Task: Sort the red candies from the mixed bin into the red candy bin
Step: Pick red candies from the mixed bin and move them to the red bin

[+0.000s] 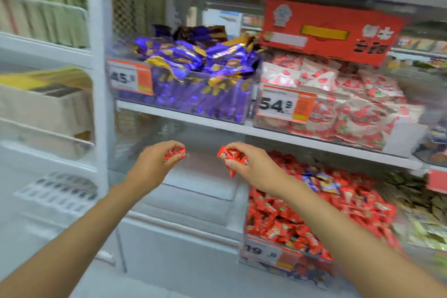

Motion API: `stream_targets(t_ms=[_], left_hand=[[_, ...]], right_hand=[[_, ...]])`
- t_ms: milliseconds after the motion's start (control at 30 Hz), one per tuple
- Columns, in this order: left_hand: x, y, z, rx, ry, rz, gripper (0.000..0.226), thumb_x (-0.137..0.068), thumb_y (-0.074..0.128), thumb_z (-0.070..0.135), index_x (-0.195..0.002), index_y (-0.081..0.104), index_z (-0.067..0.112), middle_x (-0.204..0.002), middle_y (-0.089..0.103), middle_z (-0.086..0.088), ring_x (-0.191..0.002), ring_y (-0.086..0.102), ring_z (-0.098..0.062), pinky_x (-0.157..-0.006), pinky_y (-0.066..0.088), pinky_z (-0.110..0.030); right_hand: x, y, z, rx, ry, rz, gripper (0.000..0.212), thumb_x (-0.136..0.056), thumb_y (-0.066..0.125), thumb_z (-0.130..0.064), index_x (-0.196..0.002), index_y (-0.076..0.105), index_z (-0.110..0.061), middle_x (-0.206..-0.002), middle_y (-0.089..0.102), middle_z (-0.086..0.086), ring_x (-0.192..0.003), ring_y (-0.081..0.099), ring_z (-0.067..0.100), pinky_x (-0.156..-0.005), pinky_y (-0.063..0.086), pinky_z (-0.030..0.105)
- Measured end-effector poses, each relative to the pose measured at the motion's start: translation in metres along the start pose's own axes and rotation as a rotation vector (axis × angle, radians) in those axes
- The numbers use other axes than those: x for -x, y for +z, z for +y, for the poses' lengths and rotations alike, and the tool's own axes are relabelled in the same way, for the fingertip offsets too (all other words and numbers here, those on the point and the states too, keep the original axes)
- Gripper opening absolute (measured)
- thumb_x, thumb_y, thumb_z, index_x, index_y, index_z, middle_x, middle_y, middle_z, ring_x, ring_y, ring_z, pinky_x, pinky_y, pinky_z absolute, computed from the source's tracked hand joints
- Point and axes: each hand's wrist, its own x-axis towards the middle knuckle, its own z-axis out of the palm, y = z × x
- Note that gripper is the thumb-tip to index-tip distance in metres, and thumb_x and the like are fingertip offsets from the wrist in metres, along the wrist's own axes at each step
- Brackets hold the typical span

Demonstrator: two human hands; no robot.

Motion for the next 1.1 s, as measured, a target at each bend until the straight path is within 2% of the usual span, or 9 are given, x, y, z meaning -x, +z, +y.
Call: stream_targets(t_ms=[67, 233, 333, 400, 467, 667, 900, 1000, 1100], left_hand=[[-0.014, -0.006, -0.032, -0.032, -0.044, 0.016, 0.015, -0.086, 0.068, 0.017, -0.100, 0.068, 0.014, -0.086, 0.064, 0.004, -0.079, 0.062, -0.018, -0.079, 0.049, -0.033], [-0.041, 0.009, -0.081, -0.147, -0.104, -0.118, 0.023, -0.088, 0.065, 0.029, -0.109, 0.065, 0.022, -0.099, 0.069, 0.002, -0.092, 0.063, -0.023, -0.080, 0.048, -0.032], [-0.049, 0.015, -0.086, -0.202, -0.184, -0.283, 0.041, -0.087, 0.064, 0.037, -0.127, 0.056, 0.032, -0.120, 0.064, 0.005, -0.098, 0.065, -0.020, -0.085, 0.051, -0.032], [-0.049, 0.016, -0.081, -0.254, -0.181, -0.316, 0.046, -0.087, 0.064, 0.041, -0.131, 0.053, 0.034, -0.130, 0.059, 0.008, -0.112, 0.060, -0.018, -0.097, 0.046, -0.035], [-0.045, 0.020, -0.071, -0.195, -0.153, -0.292, 0.043, -0.088, 0.064, 0.038, -0.130, 0.055, 0.031, -0.128, 0.060, 0.005, -0.115, 0.058, -0.019, -0.100, 0.044, -0.037], [-0.015, 0.052, 0.012, -0.084, 0.049, -0.301, 0.035, -0.086, 0.067, 0.025, -0.121, 0.064, 0.021, -0.114, 0.067, 0.001, -0.099, 0.063, -0.016, -0.087, 0.050, -0.028], [0.010, 0.121, 0.145, -0.113, 0.401, -0.324, 0.035, -0.089, 0.061, 0.036, -0.121, 0.061, 0.025, -0.121, 0.064, 0.002, -0.114, 0.056, -0.019, -0.096, 0.043, -0.033], [0.022, 0.162, 0.170, -0.222, 0.412, -0.518, 0.058, -0.087, 0.055, 0.055, -0.138, 0.045, 0.029, -0.139, 0.049, -0.001, -0.126, 0.045, -0.021, -0.102, 0.036, -0.032], [0.027, 0.186, 0.169, -0.514, 0.448, -0.606, 0.090, -0.071, 0.020, 0.086, -0.148, 0.018, 0.039, -0.155, 0.025, 0.002, -0.138, 0.031, -0.021, -0.108, 0.027, -0.041]], right_hand=[[-0.038, 0.026, -0.001, 0.019, 0.022, -0.022, 0.023, -0.089, 0.063, -0.019, -0.112, 0.062, -0.016, -0.100, 0.064, 0.001, -0.089, 0.055, 0.015, -0.078, 0.038, 0.023], [-0.101, 0.079, 0.021, 0.130, 0.181, -0.196, 0.021, -0.093, 0.056, -0.026, -0.110, 0.060, -0.014, -0.106, 0.067, 0.011, -0.100, 0.062, 0.029, -0.087, 0.048, 0.035], [-0.114, 0.088, 0.028, 0.219, 0.201, -0.339, 0.039, -0.095, 0.056, -0.032, -0.129, 0.055, -0.012, -0.130, 0.059, 0.010, -0.118, 0.056, 0.029, -0.097, 0.043, 0.030], [-0.111, 0.079, 0.030, 0.283, 0.181, -0.392, 0.047, -0.095, 0.055, -0.032, -0.139, 0.048, -0.015, -0.144, 0.048, 0.005, -0.130, 0.047, 0.024, -0.105, 0.035, 0.028], [-0.097, 0.059, 0.032, 0.324, 0.146, -0.324, 0.042, -0.096, 0.054, -0.030, -0.135, 0.052, -0.017, -0.141, 0.051, 0.004, -0.129, 0.048, 0.023, -0.106, 0.035, 0.029], [0.025, -0.028, 0.060, 0.387, 0.119, 0.104, 0.023, -0.088, 0.060, -0.020, -0.109, 0.069, -0.021, -0.111, 0.068, 0.002, -0.108, 0.059, 0.025, -0.095, 0.045, 0.043], [0.156, -0.095, 0.117, 0.349, 0.362, 0.193, 0.025, -0.087, 0.064, -0.012, -0.110, 0.068, -0.019, -0.111, 0.066, 0.003, -0.108, 0.058, 0.025, -0.094, 0.041, 0.035], [0.183, -0.108, 0.134, 0.304, 0.414, 0.193, 0.025, -0.090, 0.062, -0.017, -0.115, 0.065, -0.021, -0.116, 0.061, 0.001, -0.112, 0.053, 0.019, -0.093, 0.035, 0.025], [0.193, -0.114, 0.146, 0.238, 0.434, 0.206, 0.026, -0.091, 0.061, -0.021, -0.116, 0.062, -0.025, -0.118, 0.058, 0.000, -0.116, 0.050, 0.018, -0.097, 0.035, 0.026]])
